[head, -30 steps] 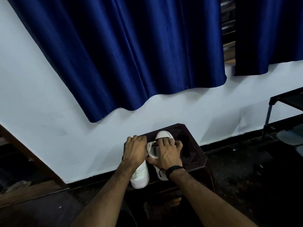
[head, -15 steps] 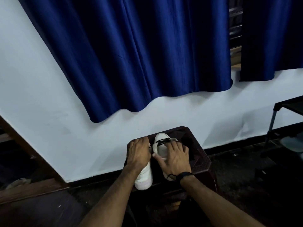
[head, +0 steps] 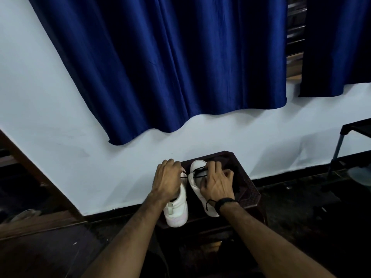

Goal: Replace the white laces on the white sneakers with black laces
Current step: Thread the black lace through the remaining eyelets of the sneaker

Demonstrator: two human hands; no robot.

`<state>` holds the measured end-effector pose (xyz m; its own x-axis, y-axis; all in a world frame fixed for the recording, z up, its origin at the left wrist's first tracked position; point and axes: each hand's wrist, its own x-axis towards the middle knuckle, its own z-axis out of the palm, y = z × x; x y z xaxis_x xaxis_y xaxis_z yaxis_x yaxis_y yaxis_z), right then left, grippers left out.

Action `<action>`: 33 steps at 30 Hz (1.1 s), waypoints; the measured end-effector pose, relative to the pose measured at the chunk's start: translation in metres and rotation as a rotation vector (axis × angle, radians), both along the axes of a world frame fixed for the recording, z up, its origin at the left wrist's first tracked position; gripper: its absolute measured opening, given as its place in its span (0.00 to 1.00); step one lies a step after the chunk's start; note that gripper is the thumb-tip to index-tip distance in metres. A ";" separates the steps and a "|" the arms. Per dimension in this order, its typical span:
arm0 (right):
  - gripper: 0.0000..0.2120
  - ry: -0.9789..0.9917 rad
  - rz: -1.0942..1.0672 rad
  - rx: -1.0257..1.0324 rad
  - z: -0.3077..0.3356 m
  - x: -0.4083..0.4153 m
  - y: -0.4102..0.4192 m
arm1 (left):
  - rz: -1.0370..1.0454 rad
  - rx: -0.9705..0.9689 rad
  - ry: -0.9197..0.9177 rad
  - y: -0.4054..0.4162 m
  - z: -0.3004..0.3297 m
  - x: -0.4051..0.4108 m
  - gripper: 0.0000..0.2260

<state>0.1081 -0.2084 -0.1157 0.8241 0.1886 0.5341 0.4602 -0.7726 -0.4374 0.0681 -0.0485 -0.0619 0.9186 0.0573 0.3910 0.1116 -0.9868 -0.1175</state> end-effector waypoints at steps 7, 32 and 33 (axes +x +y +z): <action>0.18 0.078 0.004 -0.070 -0.005 0.005 0.004 | 0.186 -0.514 -0.008 0.007 0.040 -0.012 0.09; 0.19 0.226 0.031 -0.199 -0.005 0.009 0.007 | 0.221 -0.342 0.442 -0.028 0.028 0.009 0.09; 0.19 0.231 0.031 -0.195 -0.005 0.008 0.007 | 0.214 -0.336 0.416 -0.029 0.025 0.009 0.09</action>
